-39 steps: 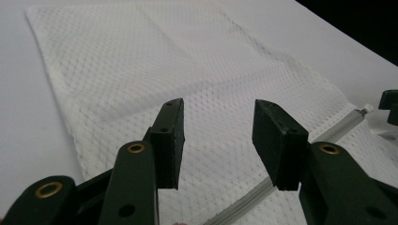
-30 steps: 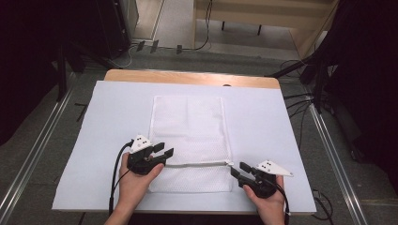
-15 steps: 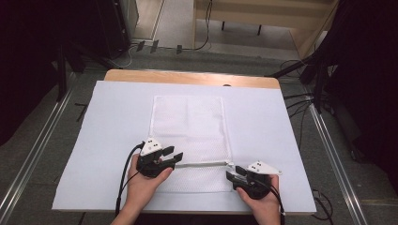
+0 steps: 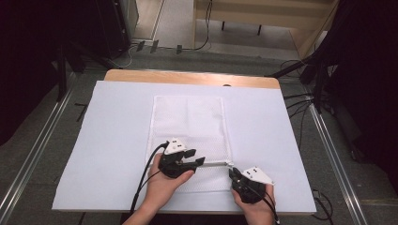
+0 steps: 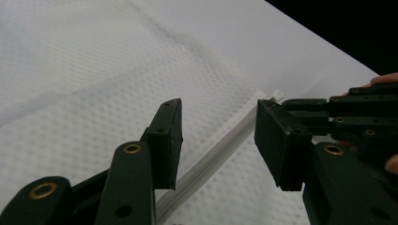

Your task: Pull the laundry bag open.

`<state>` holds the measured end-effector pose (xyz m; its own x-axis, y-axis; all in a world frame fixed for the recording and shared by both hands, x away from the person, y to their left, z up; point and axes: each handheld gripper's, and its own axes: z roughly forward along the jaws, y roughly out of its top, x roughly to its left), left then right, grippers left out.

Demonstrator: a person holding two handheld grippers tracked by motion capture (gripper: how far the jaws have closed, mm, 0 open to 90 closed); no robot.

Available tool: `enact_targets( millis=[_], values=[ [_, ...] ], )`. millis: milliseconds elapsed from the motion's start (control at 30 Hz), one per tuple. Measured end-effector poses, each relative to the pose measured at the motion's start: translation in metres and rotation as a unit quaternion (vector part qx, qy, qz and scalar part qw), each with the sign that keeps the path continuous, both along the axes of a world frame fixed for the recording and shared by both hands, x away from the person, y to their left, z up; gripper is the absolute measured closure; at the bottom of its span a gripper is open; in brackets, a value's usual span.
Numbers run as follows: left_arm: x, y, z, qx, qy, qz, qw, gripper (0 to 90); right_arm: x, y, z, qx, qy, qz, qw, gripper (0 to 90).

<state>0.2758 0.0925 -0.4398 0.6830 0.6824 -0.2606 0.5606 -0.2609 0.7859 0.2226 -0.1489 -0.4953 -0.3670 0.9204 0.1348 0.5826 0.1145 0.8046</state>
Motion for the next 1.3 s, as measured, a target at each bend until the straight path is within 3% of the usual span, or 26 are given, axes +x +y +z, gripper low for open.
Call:
enact_targets(
  millis=[33,200,367,533,700,867,967,1100,1300],
  values=[
    [0.0,-0.005,-0.001,0.0,0.002,-0.005,1.0,54.2,0.0,-0.001,-0.001,0.015,0.005,0.004,0.9999,88.9],
    [0.004,-0.035,-0.006,-0.014,0.018,-0.024,0.9994,56.8,0.002,-0.008,-0.001,0.043,0.011,0.02,0.9988,90.0],
    [0.009,-0.057,-0.006,-0.004,0.03,-0.027,0.9992,56.3,-0.002,-0.009,0.003,0.061,-0.013,0.024,0.9978,90.0],
    [0.018,-0.066,-0.002,-0.004,0.045,0.022,0.9987,46.2,-0.005,-0.007,0.008,0.056,-0.037,0.032,0.9972,90.0],
    [0.023,-0.08,0.0,0.028,0.057,0.039,0.9972,33.5,-0.008,-0.003,0.013,0.046,-0.057,0.043,0.9964,90.0],
    [0.021,-0.088,-0.003,0.057,0.065,0.043,0.9953,31.8,-0.011,0.001,0.016,0.035,-0.068,0.054,0.9957,90.0],
    [0.02,-0.088,-0.004,0.068,0.065,0.043,0.9947,36.4,-0.011,0.001,0.016,0.034,-0.066,0.056,0.9957,90.0],
    [0.022,-0.078,0.002,0.045,0.067,0.042,0.9959,48.9,-0.011,0.001,0.016,0.031,-0.064,0.06,0.9956,90.0],
    [0.022,-0.067,0.005,0.016,0.092,0.02,0.9954,64.5,-0.01,0.0,0.015,0.031,-0.062,0.057,0.9959,90.0]
  ],
)
